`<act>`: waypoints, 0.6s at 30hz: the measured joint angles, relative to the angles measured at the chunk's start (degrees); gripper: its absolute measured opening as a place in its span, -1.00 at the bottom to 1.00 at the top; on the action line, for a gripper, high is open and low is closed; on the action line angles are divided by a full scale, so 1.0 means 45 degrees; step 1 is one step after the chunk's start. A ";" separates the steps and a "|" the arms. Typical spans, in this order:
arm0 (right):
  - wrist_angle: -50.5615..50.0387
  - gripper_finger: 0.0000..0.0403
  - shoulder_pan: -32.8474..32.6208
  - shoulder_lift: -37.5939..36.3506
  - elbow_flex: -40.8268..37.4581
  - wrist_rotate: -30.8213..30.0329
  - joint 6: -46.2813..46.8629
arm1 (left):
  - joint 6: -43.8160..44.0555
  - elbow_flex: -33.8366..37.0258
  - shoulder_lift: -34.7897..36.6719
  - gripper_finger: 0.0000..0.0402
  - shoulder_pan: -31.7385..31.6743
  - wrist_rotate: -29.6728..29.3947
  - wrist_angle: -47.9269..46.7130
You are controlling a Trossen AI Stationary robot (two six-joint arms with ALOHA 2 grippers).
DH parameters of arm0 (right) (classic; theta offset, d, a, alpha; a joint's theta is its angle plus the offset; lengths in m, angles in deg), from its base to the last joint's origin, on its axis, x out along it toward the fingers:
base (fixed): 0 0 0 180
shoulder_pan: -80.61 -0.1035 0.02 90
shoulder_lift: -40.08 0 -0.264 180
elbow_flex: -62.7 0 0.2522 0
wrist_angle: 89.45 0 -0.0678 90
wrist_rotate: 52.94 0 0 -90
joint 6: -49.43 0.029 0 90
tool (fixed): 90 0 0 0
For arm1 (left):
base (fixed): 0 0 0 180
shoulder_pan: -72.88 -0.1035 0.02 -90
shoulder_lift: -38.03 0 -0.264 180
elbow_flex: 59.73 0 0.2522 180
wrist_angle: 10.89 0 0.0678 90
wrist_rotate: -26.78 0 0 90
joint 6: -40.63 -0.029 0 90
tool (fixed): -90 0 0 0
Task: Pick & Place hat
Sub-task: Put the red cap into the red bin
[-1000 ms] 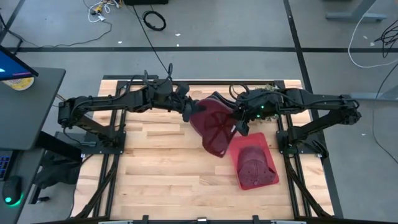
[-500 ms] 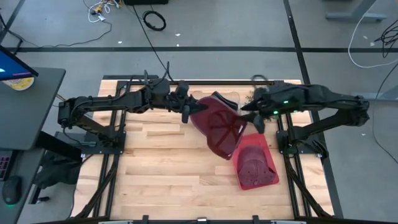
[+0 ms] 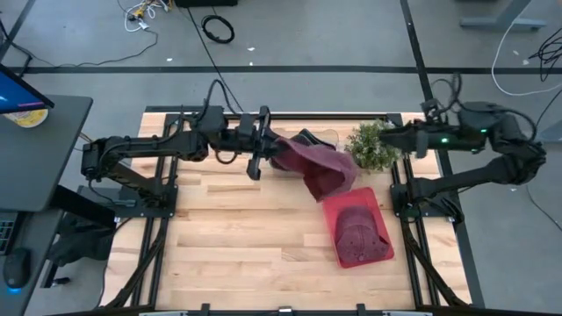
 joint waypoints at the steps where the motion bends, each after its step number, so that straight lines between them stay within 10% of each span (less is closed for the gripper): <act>1: -0.0046 0.36 0.0000 -0.0130 0.0000 0.0035 0.0588 | -0.0630 0.0000 0.0000 -0.94 0.0038 -0.0005 0.0198; 10: -0.1504 0.34 -0.0005 -0.0560 -0.0001 0.1438 0.4545 | -0.7201 -0.0005 0.0000 -0.94 0.0552 -0.1375 0.2885; 18: -0.0627 0.34 0.0000 -0.0860 -0.1426 0.0815 0.5842 | -0.7990 -0.0011 0.0185 -0.94 0.1015 -0.1379 0.3440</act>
